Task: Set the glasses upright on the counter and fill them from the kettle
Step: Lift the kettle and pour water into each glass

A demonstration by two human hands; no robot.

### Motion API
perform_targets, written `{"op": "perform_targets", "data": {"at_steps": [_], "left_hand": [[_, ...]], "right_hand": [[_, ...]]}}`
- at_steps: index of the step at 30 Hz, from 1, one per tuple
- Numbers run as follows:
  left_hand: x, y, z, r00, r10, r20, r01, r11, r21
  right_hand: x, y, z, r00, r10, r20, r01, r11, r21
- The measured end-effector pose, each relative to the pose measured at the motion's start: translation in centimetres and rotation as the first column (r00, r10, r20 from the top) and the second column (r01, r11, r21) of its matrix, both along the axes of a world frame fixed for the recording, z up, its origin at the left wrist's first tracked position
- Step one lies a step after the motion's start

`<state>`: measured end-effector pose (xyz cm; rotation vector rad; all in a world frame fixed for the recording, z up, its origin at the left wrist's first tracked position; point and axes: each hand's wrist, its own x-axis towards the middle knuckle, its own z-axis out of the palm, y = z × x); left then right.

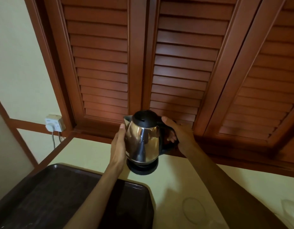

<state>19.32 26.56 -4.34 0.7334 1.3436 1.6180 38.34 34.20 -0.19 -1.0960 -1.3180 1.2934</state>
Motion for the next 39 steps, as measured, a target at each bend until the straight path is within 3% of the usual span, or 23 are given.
{"op": "perform_targets", "data": {"at_steps": [3, 6, 10, 12, 16, 22, 31, 39], "left_hand": [[0.2, -1.6, 0.7, 0.934, -0.119, 0.337, 0.125, 0.992, 0.005], [0.9, -3.1, 0.9, 0.688, -0.328, 0.647, 0.298, 0.941, 0.16], [2.6, -6.0, 3.1, 0.439, -0.424, 0.792, 0.316, 0.898, 0.305], [3.3, -8.0, 4.4, 0.368, -0.44, 0.819, 0.316, 0.888, 0.335], [4.1, -11.4, 6.2, 0.364, -0.433, 0.825, 0.322, 0.889, 0.325], [5.8, -15.8, 8.2, 0.431, -0.404, 0.806, 0.334, 0.902, 0.274], [10.2, -19.1, 7.8, 0.425, -0.391, 0.816, 0.349, 0.903, 0.25], [16.3, -21.3, 5.8, 0.431, -0.424, 0.797, 0.37, 0.888, 0.272]], "right_hand": [[0.3, -1.5, 3.2, 0.998, -0.012, -0.069, 0.013, 1.0, 0.011], [0.5, -3.5, 6.7, 0.996, 0.015, -0.083, -0.013, 0.999, 0.029], [1.1, -6.7, 9.6, 0.999, 0.042, -0.034, -0.039, 0.996, 0.086], [2.2, -8.1, 10.3, 0.996, 0.09, -0.001, -0.089, 0.991, 0.103], [4.8, -11.2, 11.6, 0.959, 0.283, 0.024, -0.283, 0.945, 0.161], [7.1, -15.5, 11.9, 0.874, 0.486, -0.027, -0.476, 0.865, 0.159], [10.6, -19.6, 10.8, 0.962, 0.237, -0.138, -0.223, 0.969, 0.108], [17.0, -22.8, 10.9, 0.974, 0.206, -0.092, -0.196, 0.975, 0.106]]}}
